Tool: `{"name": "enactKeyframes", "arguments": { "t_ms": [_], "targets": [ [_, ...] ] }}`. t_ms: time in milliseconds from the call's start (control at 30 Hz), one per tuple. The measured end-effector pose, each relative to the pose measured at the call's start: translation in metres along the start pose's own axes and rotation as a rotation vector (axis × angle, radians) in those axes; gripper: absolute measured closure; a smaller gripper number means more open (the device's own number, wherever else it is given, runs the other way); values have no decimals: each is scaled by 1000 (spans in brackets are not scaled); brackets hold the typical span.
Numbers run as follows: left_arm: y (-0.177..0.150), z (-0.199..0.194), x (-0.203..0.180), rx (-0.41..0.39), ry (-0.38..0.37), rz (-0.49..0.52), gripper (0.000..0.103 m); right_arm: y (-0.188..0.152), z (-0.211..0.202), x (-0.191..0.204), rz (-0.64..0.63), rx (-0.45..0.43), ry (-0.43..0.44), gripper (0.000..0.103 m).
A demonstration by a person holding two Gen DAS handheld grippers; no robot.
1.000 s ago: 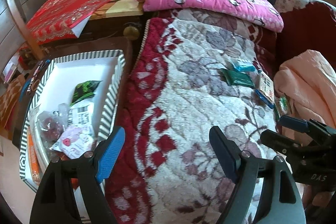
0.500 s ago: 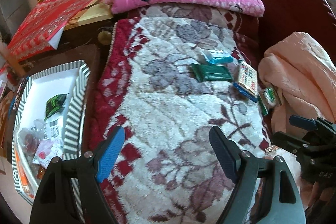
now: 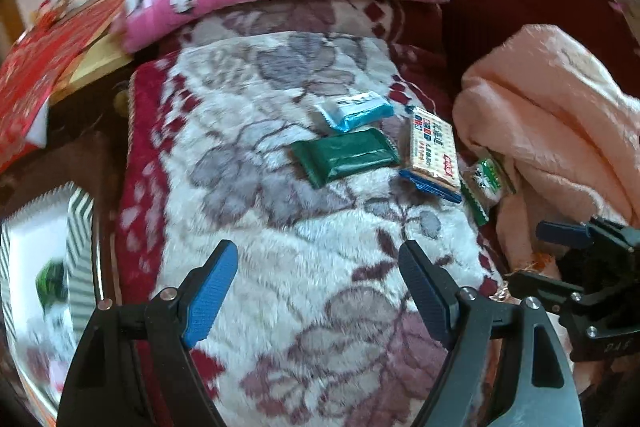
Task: Organize snacks
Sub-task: 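Move both grippers back toward the remaining snacks on the quilt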
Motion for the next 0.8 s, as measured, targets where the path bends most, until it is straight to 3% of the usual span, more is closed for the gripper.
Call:
{"name": "enactKeyframes", "arguments": {
  "t_ms": [233,433,667,800],
  "targets": [
    [26,23,-12,6,-73,97,21,17,7,-10,32,-6,9,18],
    [37,66,-17,103,-119,293,21,20,11,-18,44,-6,17,17],
    [52,97,-22,177,-194,368,21,15,21,-27,64,23,25,17],
    [56,115,-24,212,-188,394,21,14,25,-27,64,29,33,17]
  ]
}}
Point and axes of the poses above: each gripper's, at about its wrist camera, not at the fingertips, and z roughly the way its jaws point, x to its left, y to its top, the point moved 10 cm from there along z, roughly the way its jaws point, and after that the axes turned 6 degrees about -z, right-handed, at the moved point
